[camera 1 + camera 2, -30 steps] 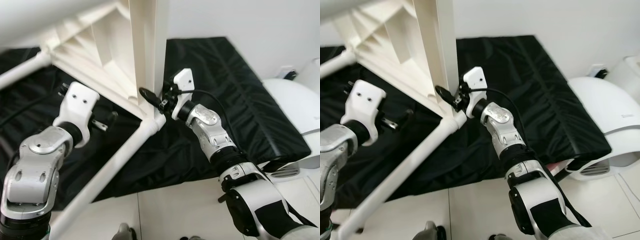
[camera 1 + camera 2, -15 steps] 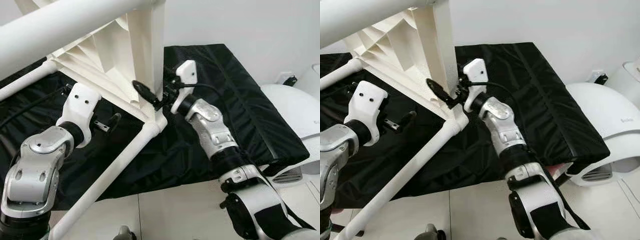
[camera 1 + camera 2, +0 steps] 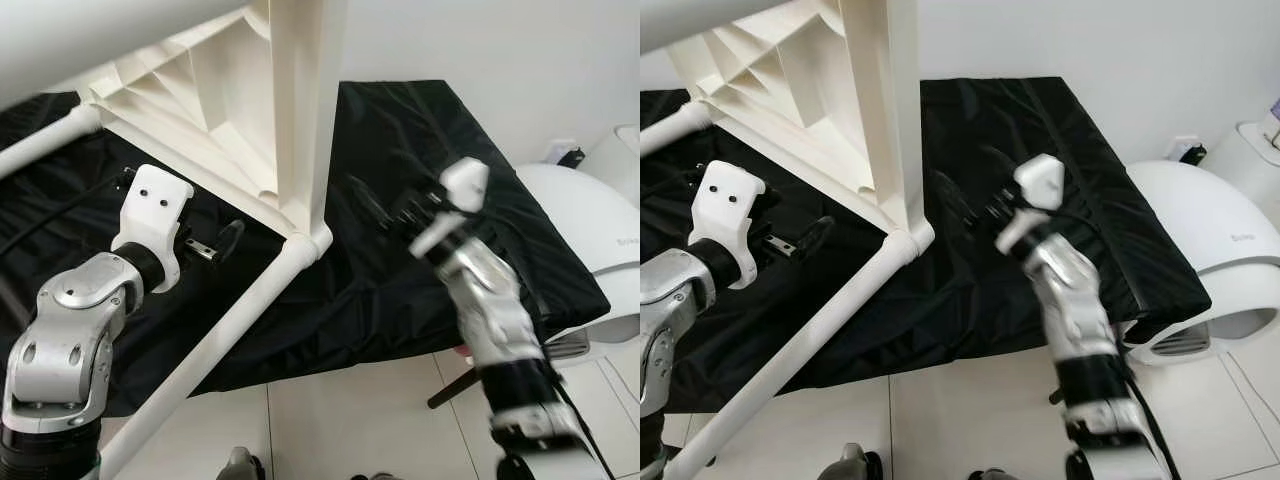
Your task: Building children table
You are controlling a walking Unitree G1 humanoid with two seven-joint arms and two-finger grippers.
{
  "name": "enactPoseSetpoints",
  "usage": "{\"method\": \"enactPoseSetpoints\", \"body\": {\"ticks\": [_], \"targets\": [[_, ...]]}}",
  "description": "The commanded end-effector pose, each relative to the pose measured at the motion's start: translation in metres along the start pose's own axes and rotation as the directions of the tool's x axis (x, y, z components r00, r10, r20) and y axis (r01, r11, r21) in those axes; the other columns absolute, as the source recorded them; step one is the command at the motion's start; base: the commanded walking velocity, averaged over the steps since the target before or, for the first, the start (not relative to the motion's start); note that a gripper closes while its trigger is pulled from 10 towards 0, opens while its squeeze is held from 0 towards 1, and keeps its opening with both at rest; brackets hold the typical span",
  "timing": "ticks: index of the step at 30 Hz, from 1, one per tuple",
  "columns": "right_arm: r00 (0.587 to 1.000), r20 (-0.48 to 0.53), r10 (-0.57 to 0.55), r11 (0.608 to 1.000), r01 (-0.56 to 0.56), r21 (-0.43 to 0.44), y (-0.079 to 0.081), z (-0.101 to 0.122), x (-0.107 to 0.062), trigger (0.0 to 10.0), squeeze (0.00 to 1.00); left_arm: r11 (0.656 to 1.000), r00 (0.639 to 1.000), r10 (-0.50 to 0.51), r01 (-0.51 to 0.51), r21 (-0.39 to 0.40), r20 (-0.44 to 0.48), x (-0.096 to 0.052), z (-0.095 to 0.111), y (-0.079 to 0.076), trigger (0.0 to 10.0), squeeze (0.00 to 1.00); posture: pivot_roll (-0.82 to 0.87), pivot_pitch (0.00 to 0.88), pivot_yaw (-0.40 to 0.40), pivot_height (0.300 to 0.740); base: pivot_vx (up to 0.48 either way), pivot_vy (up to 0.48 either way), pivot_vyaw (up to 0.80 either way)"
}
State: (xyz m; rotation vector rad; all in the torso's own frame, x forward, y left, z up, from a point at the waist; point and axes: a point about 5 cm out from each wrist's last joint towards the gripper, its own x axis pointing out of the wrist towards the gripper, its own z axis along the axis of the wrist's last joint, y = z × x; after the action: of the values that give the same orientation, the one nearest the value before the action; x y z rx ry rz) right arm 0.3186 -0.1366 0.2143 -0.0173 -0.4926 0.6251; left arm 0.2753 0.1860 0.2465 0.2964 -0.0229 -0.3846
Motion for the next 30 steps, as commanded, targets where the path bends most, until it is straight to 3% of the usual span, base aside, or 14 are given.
{"method": "enactPoseSetpoints", "body": {"ticks": [1,4,6,9,11,13,14,16,18,22,24,26,28,30], "targets": [[0.999,-0.019,-0.036,0.999,0.035,-0.014,-0.004,0.0,-0.013,10.0,0.0,0.999,1.0,-0.006,0.007,-0.051,0.019,0.002,-0.003,0.002,10.0,0.0,0.05,0.23,-0.034,0.74,0.0,0.0,0.0],[0.998,-0.034,-0.06,0.998,0.059,-0.022,-0.005,-0.003,-0.021,10.0,0.0,0.998,1.0,0.003,-0.001,-0.059,0.021,0.003,-0.005,0.005,10.0,0.0,0.04,0.232,-0.029,0.74,0.0,0.0,0.0],[0.989,-0.053,-0.135,0.99,0.133,-0.035,-0.007,-0.007,-0.029,10.0,0.0,0.998,1.0,0.008,-0.007,-0.069,0.021,0.005,-0.009,0.006,10.0,0.0,0.04,0.232,-0.027,0.74,0.0,0.0,0.0],[0.948,-0.082,-0.307,0.951,0.302,-0.067,-0.009,-0.015,-0.042,10.0,0.0,0.992,0.995,0.1,-0.099,-0.073,0.008,0.007,-0.02,0.01,10.0,0.0,0.04,0.22,-0.018,0.74,0.0,0.0,0.0],[0.948,-0.082,-0.307,0.951,0.302,-0.067,-0.009,-0.015,-0.042,10.0,0.0,0.992,0.995,0.1,-0.099,-0.073,0.008,0.007,-0.02,0.01,10.0,0.0,0.04,0.22,-0.018,0.74,0.0,0.0,0.0],[0.894,-0.116,-0.433,0.902,0.429,-0.052,-0.002,-0.024,-0.042,10.0,0.0,0.95,0.96,0.28,-0.277,-0.146,0.002,0.004,-0.035,0.015,10.0,0.0,0.03,0.197,-0.007,0.74,0.0,0.0,0.0],[0.894,-0.116,-0.433,0.902,0.429,-0.052,-0.002,-0.024,-0.042,10.0,0.0,0.95,0.96,0.28,-0.277,-0.146,0.002,0.004,-0.035,0.015,10.0,0.0,0.03,0.197,-0.007,0.74,0.0,0.0,0.0],[0.867,-0.148,-0.475,0.879,0.476,-0.036,0.008,-0.029,-0.037,10.0,0.0,0.898,0.913,0.407,-0.401,-0.181,-0.002,-0.002,-0.046,0.014,10.0,0.0,0.02,0.182,-0.003,0.74,0.0,0.0,0.0],[0.863,-0.155,-0.481,0.875,0.482,-0.034,0.01,-0.03,-0.036,10.0,0.0,0.879,0.9,0.436,-0.426,-0.215,-0.001,-0.004,-0.048,0.014,10.0,0.0,0.03,0.179,-0.004,0.74,0.0,0.0,0.0],[0.857,-0.173,-0.485,0.873,0.486,-0.041,0.012,-0.033,-0.038,10.0,0.0,0.871,0.885,0.466,-0.455,-0.184,0.02,-0.009,-0.05,0.016,10.0,0.0,0.03,0.163,-0.003,0.74,0.0,0.0,0.0],[0.854,-0.203,-0.478,0.878,0.469,-0.095,0.014,-0.04,-0.043,10.0,0.0,0.826,0.859,0.512,-0.493,-0.272,-0.004,-0.02,-0.068,0.021,10.0,0.0,0.04,0.147,-0.001,0.74,0.0,0.0,0.0],[0.854,-0.203,-0.478,0.878,0.469,-0.095,0.014,-0.04,-0.043,10.0,0.0,0.826,0.859,0.512,-0.493,-0.272,-0.004,-0.02,-0.068,0.021,10.0,0.0,0.04,0.147,-0.001,0.74,0.0,0.0,0.0],[0.858,-0.212,-0.468,0.883,0.446,-0.148,0.012,-0.044,-0.044,10.0,0.0,0.801,0.852,0.521,-0.504,-0.323,-0.039,-0.025,-0.086,0.019,10.0,0.0,0.05,0.133,-0.009,0.74,0.0,0.0,0.0],[0.864,-0.216,-0.454,0.89,0.431,-0.146,0.011,-0.047,-0.043,10.0,0.0,0.799,0.856,0.514,-0.5,-0.333,-0.053,-0.024,-0.093,0.012,10.0,0.0,0.05,0.129,-0.024,0.74,0.0,0.0,0.0]]}}
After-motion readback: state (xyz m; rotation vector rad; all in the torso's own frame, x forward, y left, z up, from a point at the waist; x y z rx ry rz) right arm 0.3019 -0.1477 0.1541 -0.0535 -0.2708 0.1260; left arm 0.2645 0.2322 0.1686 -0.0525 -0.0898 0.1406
